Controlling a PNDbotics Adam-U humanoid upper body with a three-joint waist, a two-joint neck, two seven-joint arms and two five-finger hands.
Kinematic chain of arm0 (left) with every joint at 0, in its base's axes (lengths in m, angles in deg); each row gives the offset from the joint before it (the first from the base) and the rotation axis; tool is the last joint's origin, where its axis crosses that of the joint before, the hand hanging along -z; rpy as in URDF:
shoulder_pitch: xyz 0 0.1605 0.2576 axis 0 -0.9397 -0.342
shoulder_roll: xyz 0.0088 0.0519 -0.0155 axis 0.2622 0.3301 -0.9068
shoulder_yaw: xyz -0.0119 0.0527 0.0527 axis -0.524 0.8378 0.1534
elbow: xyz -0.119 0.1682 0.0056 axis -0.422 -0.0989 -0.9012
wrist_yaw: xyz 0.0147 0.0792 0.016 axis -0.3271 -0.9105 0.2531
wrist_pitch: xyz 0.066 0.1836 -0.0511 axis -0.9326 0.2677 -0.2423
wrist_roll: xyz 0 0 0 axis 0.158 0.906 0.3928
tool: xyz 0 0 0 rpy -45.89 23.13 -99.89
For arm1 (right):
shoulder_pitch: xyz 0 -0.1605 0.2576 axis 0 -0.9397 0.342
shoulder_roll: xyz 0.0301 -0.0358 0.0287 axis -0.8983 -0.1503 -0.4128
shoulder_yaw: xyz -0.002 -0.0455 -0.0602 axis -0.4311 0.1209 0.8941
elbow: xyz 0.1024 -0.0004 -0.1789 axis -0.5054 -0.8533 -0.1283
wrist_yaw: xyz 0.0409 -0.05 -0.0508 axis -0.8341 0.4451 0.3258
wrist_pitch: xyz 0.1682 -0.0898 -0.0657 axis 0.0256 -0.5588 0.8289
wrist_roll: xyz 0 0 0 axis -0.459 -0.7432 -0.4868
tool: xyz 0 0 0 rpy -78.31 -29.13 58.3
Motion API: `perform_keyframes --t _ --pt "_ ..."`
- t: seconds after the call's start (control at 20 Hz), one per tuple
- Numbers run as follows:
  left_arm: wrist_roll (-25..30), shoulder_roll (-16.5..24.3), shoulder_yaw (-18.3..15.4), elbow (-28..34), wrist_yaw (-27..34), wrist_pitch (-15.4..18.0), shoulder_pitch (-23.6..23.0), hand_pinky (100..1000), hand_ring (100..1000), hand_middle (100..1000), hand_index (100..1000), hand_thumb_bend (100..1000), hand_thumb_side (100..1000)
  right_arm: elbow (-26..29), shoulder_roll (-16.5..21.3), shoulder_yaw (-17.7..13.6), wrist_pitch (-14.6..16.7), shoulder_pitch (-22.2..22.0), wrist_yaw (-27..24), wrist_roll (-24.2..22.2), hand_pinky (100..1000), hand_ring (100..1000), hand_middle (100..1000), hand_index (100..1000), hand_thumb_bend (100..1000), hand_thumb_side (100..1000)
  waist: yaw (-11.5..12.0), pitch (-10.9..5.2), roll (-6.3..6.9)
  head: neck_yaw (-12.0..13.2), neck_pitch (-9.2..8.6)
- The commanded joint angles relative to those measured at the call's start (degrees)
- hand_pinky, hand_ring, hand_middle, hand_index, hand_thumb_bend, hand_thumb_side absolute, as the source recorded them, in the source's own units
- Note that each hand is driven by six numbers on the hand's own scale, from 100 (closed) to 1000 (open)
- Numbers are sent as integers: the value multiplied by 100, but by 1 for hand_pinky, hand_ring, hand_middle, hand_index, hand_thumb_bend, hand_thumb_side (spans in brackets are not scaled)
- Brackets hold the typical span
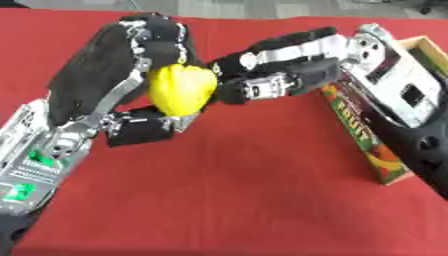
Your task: Pick up the objects with one hand, pass them to the other hand, and then place them into the box on the other side of the table.
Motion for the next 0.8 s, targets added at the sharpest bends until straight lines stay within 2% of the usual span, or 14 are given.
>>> perform_keyframes --t 0.05,0.8 --pt "46 -46 64 -2 13 14 114 677 583 537 544 100 100 128 -140 30 36 182 -32 -14 968 1000 966 1000 100 890 4 -91 11 -19 -39" --pt "413 -156 159 -2 -86 -87 151 681 592 551 557 100 100 229 -152 52 -221 182 -143 -14 960 1000 956 1000 100 903 -7 -84 8 -27 -32"
